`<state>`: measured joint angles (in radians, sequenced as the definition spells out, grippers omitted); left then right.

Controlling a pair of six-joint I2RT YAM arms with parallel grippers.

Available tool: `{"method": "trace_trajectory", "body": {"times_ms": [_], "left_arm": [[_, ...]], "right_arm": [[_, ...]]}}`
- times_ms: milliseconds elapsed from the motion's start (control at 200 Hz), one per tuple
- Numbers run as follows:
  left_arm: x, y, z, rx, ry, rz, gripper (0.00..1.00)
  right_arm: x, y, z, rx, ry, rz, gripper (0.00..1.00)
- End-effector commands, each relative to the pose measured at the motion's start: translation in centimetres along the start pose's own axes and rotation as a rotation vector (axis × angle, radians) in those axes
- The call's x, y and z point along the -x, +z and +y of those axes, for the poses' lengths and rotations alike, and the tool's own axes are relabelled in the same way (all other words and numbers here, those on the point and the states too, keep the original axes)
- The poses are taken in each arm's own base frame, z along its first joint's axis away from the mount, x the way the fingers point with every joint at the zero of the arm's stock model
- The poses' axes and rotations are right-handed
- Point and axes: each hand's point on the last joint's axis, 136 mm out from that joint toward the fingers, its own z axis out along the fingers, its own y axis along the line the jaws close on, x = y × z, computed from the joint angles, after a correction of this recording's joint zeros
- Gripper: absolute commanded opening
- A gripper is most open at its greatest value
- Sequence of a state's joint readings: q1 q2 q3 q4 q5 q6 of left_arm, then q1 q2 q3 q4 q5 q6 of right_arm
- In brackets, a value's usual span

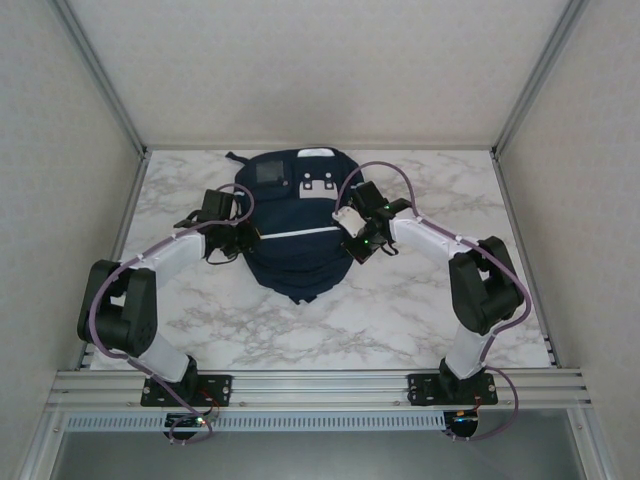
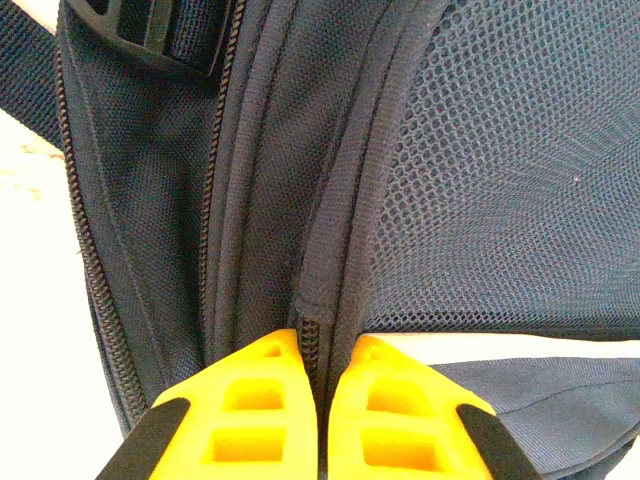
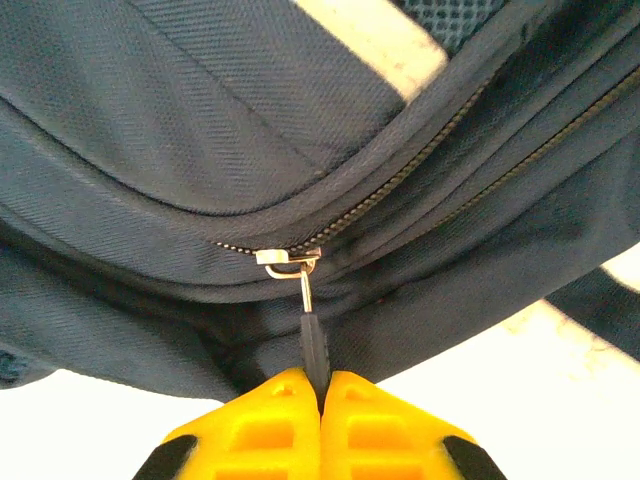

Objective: Pack books, pencil case, and school supplies into a backpack

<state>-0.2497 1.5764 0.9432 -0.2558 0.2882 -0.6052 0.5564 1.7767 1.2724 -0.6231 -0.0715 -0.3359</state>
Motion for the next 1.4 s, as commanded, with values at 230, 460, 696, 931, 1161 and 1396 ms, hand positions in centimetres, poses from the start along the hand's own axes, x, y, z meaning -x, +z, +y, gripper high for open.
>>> {"method": "trace_trajectory", "body": {"times_ms": [230,460,696,931,1161,1396], "left_arm": [[3.3,-0.6,5.2,0.19,-0.066,-0.111,0.0],[3.2,-0.7,5.2,0.195,-0.046,-0.102,0.0],[3.2,-0.5,5.0,0.198,-0.035,-0.082,0.0],[2.9,-1.7,1.4,0.065,-0.101,-0.042,0.57],[-0.3,-3.7,-4.0,-0.042,-0.222,-0.113,0.71],[-5.0,-1.9,-6.9,-0.094,-0.459,-0.086,0.79]], "right_arm": [[2.6,0.1,-8.9,-0.318,-0.157,0.065,0.0],[7.8,0.0,-10.5,-0.308,-0.141,-0.045,0.0],[10.4,1.0,-11.2,-0.296,-0.053,-0.069,0.0],[10.4,0.7,-8.7,-0.206,-0.032,-0.164,0.0],[10.2,1.4,-7.0,-0.134,0.014,-0.179,0.0],[9.5,2.3,-4.2,-0.081,-0.002,-0.17,0.0]]}}
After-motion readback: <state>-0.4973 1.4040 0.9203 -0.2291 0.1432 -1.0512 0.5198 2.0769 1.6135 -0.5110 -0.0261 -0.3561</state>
